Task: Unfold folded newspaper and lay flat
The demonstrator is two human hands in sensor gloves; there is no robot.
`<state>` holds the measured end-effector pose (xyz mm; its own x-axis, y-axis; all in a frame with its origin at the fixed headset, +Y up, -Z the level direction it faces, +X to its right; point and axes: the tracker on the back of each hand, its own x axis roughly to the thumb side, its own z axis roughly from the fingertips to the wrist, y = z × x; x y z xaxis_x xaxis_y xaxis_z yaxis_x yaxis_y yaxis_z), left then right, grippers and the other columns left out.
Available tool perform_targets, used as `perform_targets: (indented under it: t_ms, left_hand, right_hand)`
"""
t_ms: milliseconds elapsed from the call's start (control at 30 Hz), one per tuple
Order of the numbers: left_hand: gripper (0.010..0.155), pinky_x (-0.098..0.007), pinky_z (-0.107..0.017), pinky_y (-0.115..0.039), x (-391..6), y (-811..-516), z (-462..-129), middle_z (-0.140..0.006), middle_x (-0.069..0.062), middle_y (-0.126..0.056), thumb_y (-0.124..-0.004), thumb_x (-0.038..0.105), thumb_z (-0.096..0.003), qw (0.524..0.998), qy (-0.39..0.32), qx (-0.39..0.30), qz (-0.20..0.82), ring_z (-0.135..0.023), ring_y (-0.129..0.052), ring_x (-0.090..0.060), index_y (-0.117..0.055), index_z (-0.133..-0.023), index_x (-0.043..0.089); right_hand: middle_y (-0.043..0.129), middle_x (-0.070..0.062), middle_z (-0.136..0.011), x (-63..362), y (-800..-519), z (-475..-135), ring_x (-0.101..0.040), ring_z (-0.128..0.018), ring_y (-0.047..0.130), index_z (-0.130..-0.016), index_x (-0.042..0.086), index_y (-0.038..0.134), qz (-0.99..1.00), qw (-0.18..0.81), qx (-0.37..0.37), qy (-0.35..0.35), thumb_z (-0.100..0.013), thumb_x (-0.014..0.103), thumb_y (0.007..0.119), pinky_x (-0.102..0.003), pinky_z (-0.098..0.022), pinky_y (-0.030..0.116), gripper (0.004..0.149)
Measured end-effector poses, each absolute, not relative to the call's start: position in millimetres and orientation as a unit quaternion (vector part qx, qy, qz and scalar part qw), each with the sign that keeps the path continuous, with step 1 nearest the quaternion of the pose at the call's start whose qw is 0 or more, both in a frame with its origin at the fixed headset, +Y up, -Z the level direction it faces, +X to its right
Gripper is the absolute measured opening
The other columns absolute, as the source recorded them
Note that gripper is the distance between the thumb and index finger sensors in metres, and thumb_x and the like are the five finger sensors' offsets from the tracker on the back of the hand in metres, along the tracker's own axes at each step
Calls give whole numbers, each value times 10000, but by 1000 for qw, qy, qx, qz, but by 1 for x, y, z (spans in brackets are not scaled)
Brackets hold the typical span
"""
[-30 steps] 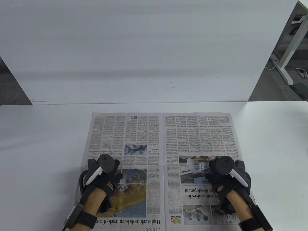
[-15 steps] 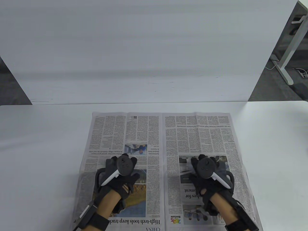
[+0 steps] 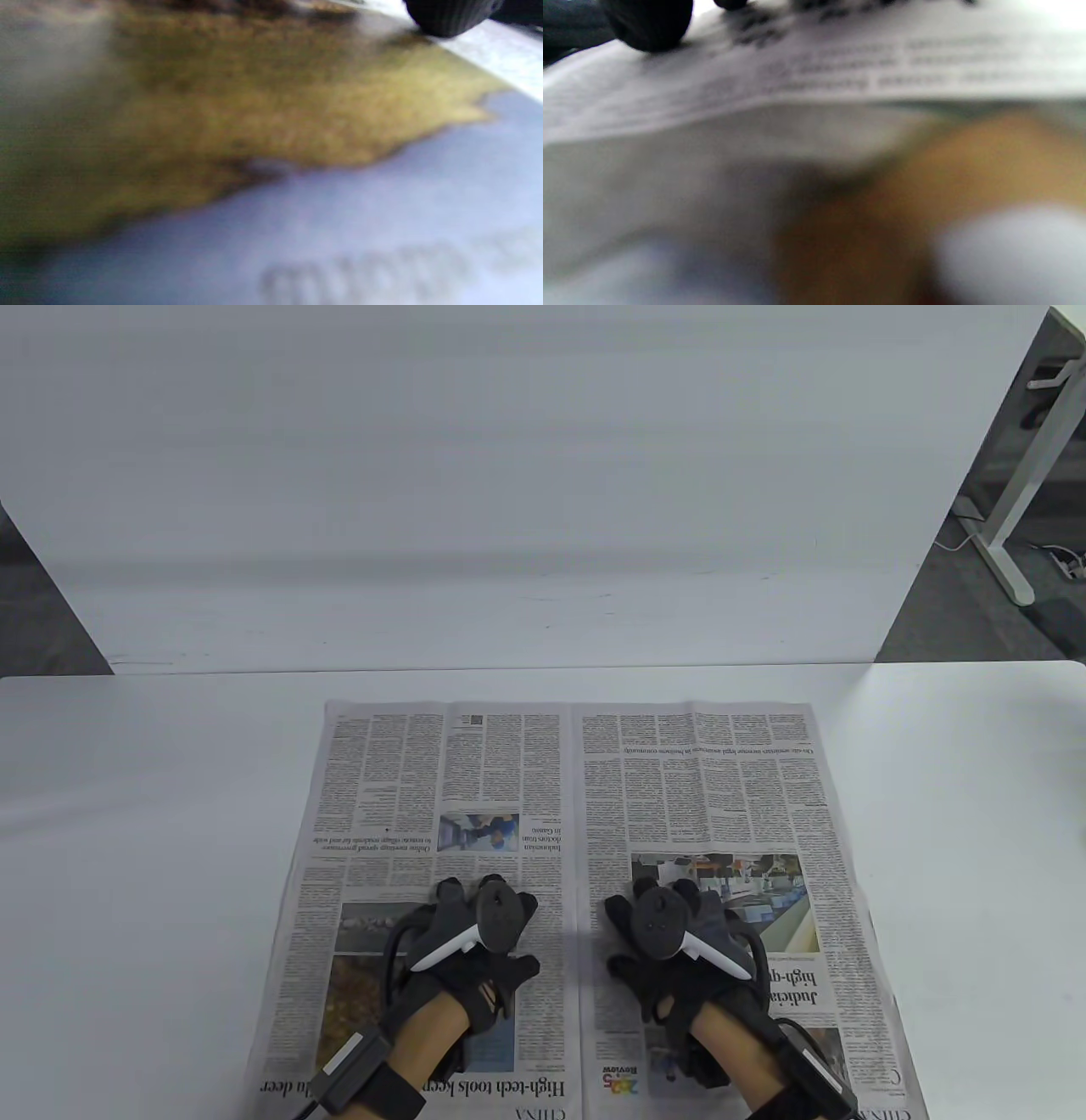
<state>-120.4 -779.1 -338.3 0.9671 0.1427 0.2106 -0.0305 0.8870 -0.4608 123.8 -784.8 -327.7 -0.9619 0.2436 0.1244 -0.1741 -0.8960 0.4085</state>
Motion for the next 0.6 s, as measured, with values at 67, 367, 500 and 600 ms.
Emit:
perform_targets:
  t_ms: [67, 367, 500, 600]
  left_hand:
    - [733, -749, -693, -230, -121, -779, -339, -1159, -46, -66, -647, 576, -485, 964, -117, -234, 49, -1000, -58, -580, -244, -1074, 413]
    - [731, -747, -690, -209, -143, -780, -343, -1158, -24, -62, -647, 582, -481, 967, -87, -232, 63, -1008, -45, -551, -244, -1071, 426]
    - [736, -750, -689, -200, -158, -780, -346, -1158, -18, -63, -654, 581, -477, 968, -66, -231, 72, -1009, -37, -547, -247, -1071, 426]
    - [741, -748, -688, -191, -173, -781, -348, -1156, -15, -60, -657, 581, -476, 968, -48, -231, 81, -1010, -31, -540, -246, -1071, 421]
  right_hand:
    - [136, -49, -1191, 125, -785, -327, -499, -1020, 68, -1064, 400, 325, 970, 107, 84, 204, -486, 581, 654, -825, -571, 213, 690]
    - [133, -29, -1187, 137, -785, -329, -484, -1017, 65, -1060, 408, 320, 971, 111, 59, 204, -489, 579, 641, -823, -564, 212, 677]
    - [140, -20, -1186, 154, -785, -331, -473, -1020, 70, -1058, 412, 327, 972, 117, 40, 201, -488, 575, 643, -820, -565, 213, 672]
    - [143, -22, -1185, 172, -785, -333, -470, -1020, 71, -1059, 408, 330, 972, 123, 21, 200, -488, 573, 649, -820, -562, 215, 675]
